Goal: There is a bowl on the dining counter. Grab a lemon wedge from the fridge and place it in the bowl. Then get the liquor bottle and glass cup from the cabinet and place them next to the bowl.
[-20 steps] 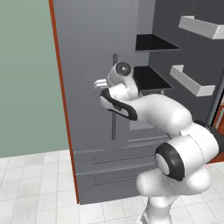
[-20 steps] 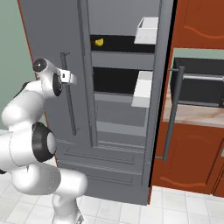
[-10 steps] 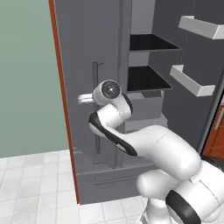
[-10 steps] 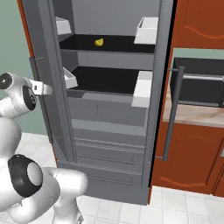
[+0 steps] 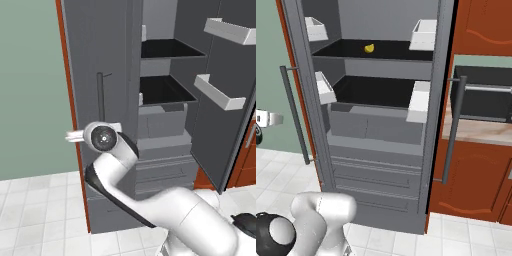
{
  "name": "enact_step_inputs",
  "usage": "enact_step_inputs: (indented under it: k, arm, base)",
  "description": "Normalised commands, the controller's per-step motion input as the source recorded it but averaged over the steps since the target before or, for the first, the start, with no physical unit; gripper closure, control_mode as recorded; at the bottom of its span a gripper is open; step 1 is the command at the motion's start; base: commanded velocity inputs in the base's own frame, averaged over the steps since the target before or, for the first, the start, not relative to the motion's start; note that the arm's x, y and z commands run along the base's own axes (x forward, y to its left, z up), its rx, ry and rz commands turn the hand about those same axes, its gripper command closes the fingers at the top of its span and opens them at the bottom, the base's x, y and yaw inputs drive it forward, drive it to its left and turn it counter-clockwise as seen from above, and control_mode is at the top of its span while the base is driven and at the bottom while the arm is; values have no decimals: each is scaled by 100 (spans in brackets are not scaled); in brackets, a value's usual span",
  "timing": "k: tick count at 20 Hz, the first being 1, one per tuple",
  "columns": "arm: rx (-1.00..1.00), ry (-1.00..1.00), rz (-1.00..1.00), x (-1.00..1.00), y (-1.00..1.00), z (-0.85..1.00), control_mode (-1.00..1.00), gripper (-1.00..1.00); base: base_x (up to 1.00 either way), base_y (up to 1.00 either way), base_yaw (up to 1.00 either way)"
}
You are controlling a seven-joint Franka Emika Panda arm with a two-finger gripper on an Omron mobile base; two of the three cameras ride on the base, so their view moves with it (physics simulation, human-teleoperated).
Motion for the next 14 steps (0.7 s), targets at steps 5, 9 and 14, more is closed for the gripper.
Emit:
enact_step_inputs:
  k: [5,9,14]
  arm:
    - [5,-2,-1,-97,-37,5,-100,-100]
    - [9,0,-6,-94,-100,21,-100,-100]
    - [11,5,-11,-33,-100,24,-100,-100]
  base:
    - [0,0,0]
    - [0,0,0]
    - [0,0,0]
